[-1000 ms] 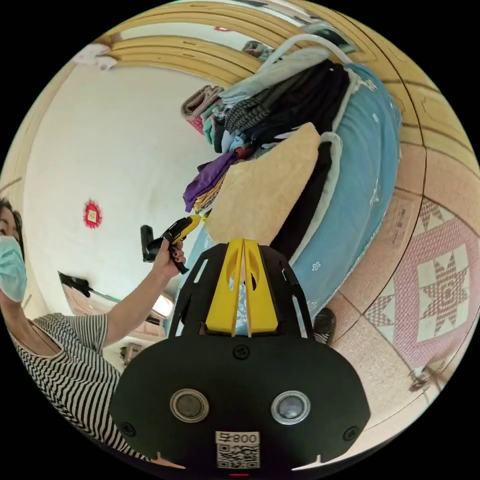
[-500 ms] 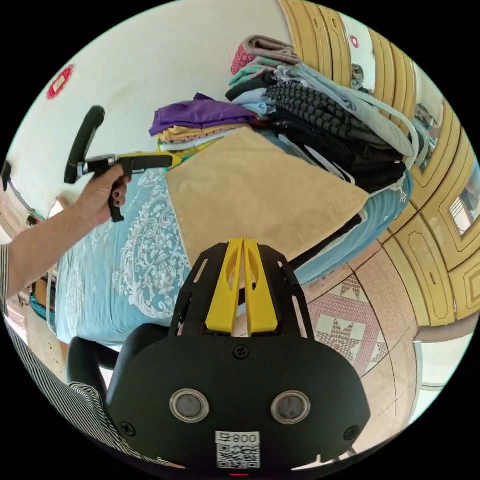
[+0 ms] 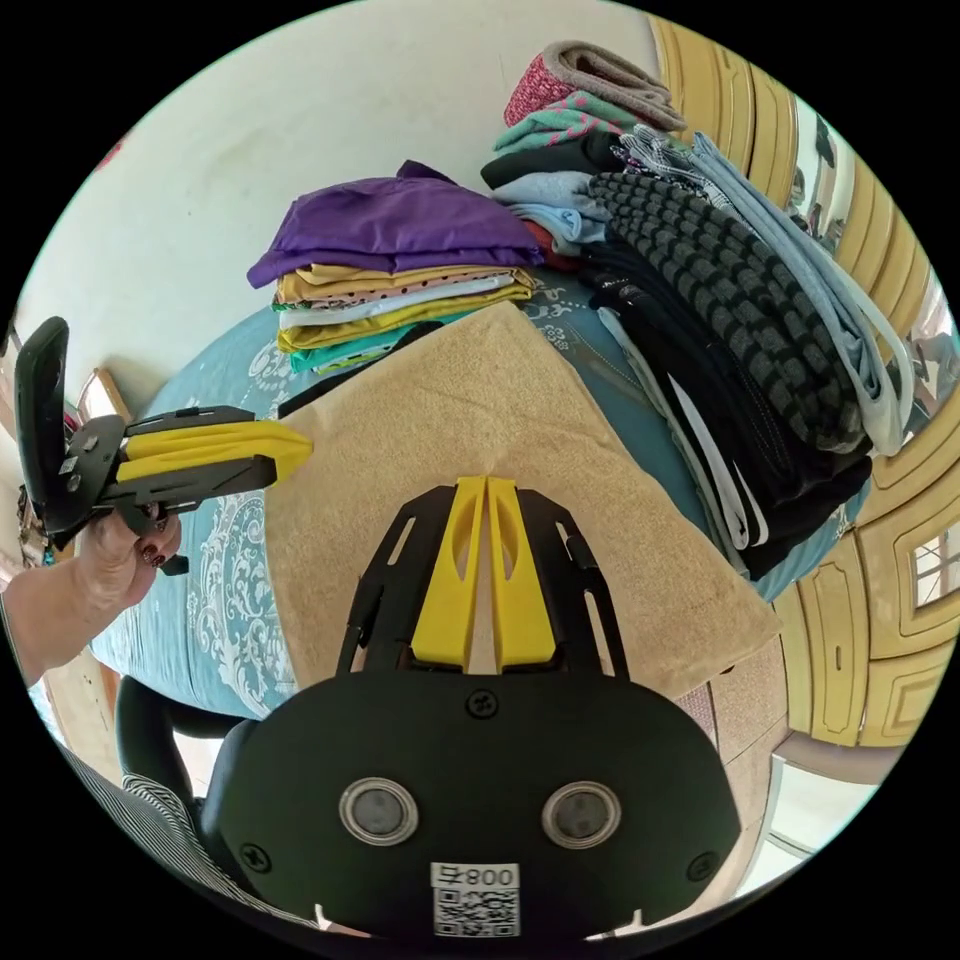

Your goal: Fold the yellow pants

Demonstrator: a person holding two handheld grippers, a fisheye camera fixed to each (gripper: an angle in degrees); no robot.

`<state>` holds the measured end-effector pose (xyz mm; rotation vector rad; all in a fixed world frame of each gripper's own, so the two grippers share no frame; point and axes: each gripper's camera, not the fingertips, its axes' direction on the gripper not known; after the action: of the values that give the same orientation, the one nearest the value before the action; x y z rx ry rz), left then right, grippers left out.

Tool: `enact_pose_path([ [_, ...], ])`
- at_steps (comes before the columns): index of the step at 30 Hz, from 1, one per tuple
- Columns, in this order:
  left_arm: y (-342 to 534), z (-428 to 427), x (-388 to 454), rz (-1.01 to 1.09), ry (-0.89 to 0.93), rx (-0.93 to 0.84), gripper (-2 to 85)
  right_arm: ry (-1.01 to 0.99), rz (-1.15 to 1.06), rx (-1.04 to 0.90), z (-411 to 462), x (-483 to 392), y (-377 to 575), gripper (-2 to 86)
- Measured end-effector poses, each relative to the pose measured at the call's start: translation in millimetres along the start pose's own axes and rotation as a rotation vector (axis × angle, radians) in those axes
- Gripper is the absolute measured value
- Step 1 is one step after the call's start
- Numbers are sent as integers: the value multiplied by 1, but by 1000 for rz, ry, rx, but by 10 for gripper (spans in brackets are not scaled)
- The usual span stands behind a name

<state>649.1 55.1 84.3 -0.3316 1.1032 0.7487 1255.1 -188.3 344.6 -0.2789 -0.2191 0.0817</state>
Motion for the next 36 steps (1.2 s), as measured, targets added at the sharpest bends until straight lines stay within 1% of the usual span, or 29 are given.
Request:
enact_pose_path([
  [2,4,9,-1,0,4,-50,2,-19,4,11,-9,1,-1,3],
  [3,7,4,-4,-27,27,-22,2,-29,2,15,-12,1,-2,3],
  [6,14,-14,-10,-42,90,29,2,-12,-6,130,-46,3,-8,5],
  [9,29,-38,-13,-53,172,122,2,37,-3,261,-82,15,-26,10],
  [11,40,-52,-15,-52,218,153,2,105,23,355,-107,30,-49,22],
  [14,63,-71,-17,-52,253,171,2,197,75,431,-128,52,-85,53],
  [18,101,-94,-21,-73,289,158,2,213,128,425,-135,76,-133,71],
  [23,150,-115,-32,-157,347,116,2,300,170,328,-125,88,-187,107],
  [25,167,-121,-37,-182,379,97,2,292,180,304,-119,89,-198,112],
  [28,192,-132,-44,-228,394,65,1,318,177,225,-106,87,-211,95],
  [29,201,-139,-47,-243,404,65,1,358,193,219,-103,87,-213,80],
  [31,212,-150,-51,-258,414,72,1,368,196,238,-105,86,-213,59],
  [36,245,-190,-58,-264,404,88,1,228,256,264,-118,98,-209,25],
])
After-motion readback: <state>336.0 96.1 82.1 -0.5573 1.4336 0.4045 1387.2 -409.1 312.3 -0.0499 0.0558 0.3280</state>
